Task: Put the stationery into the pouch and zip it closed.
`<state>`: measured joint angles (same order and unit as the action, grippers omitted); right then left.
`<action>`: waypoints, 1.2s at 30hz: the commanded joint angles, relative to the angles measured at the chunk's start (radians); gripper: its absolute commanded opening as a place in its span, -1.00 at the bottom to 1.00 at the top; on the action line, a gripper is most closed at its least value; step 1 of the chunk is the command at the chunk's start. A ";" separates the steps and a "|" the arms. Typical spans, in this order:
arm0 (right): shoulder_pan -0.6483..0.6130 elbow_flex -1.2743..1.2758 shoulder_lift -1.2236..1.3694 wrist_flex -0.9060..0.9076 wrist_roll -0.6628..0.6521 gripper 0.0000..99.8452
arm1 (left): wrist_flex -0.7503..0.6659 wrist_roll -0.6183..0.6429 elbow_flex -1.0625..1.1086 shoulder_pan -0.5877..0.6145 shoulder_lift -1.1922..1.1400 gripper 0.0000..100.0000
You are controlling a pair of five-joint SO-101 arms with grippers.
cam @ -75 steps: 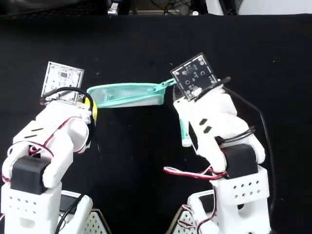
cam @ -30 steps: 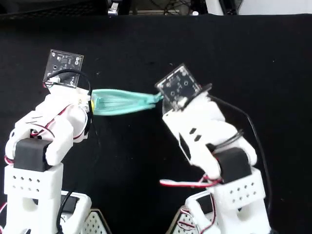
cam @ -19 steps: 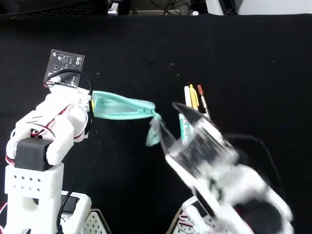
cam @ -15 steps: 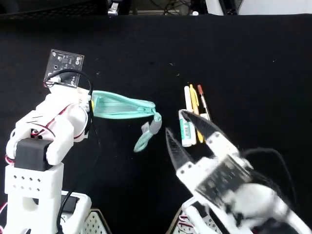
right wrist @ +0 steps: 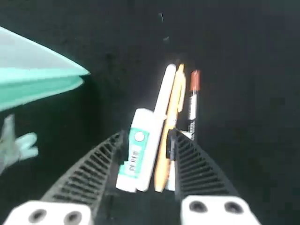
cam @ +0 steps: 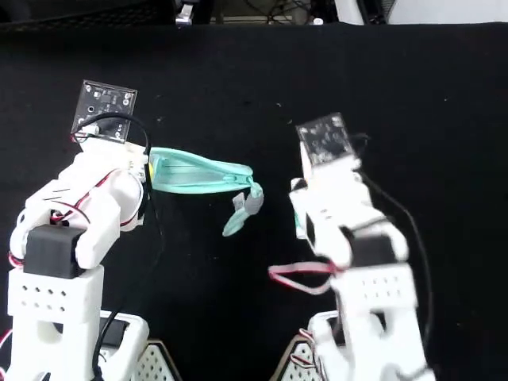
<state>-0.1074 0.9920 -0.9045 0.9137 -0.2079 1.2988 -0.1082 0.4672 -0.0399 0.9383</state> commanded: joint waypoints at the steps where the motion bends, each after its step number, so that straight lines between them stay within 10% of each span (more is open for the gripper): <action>1: -0.002 -0.005 0.239 -0.137 0.057 -0.72 | -0.018 0.011 -0.004 0.002 0.005 -0.94; 13: -0.035 -0.257 0.776 -0.192 0.057 -0.72 | -0.025 0.009 0.016 0.002 0.006 -0.94; 36: 0.006 -0.265 0.849 -0.216 0.055 -0.98 | -0.023 0.009 0.016 0.002 0.006 -0.94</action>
<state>-0.1243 0.7587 -0.0146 0.6421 -0.1619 1.2958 -0.1082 0.4856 -0.0399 0.9429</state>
